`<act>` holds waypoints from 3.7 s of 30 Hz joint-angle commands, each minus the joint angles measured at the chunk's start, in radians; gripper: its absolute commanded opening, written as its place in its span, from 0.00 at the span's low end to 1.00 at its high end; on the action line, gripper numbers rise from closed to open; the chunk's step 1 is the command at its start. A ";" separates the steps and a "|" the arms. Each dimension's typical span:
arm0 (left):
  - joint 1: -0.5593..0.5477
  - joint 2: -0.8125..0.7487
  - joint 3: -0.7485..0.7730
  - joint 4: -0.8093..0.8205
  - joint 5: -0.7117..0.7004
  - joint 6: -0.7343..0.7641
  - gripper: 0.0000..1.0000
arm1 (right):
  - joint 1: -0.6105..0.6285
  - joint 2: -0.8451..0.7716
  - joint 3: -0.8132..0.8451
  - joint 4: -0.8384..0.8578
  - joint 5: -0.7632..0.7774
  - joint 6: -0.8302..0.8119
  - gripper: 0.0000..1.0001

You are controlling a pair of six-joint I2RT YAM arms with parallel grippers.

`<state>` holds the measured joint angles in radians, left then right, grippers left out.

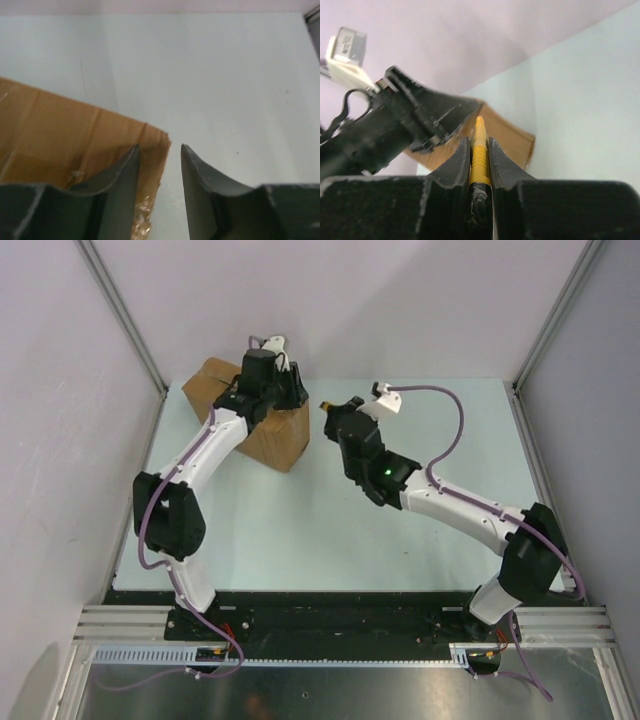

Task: Unpack the express box
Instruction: Cut the express box at the center of the board, then adjust the express box at the center of the board.

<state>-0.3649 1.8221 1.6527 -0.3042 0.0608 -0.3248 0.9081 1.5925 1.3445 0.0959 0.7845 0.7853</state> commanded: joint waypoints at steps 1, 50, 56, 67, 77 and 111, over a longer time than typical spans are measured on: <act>0.021 -0.096 0.103 -0.105 0.053 0.009 0.47 | -0.070 -0.029 -0.013 0.083 -0.038 -0.182 0.00; 0.527 0.189 -0.019 0.000 0.371 -0.212 0.33 | -0.310 0.597 0.334 0.418 -1.021 -0.354 0.00; 0.521 0.244 0.053 -0.001 0.528 -0.125 0.36 | -0.207 0.428 0.222 0.242 -0.947 -0.517 0.00; 0.531 0.212 -0.027 -0.001 0.714 0.027 0.36 | -0.017 0.308 0.231 0.062 -0.818 -0.713 0.00; 0.540 0.146 0.105 -0.001 0.663 0.018 0.40 | -0.038 0.129 0.176 -0.002 -0.775 -0.742 0.00; 0.142 0.089 0.060 -0.010 0.128 0.191 0.39 | -0.408 0.326 0.143 0.298 -0.689 -0.409 0.00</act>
<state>-0.2035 1.9705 1.8191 -0.2787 0.2161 -0.2066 0.5396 1.8553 1.4319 0.2932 0.0582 0.3428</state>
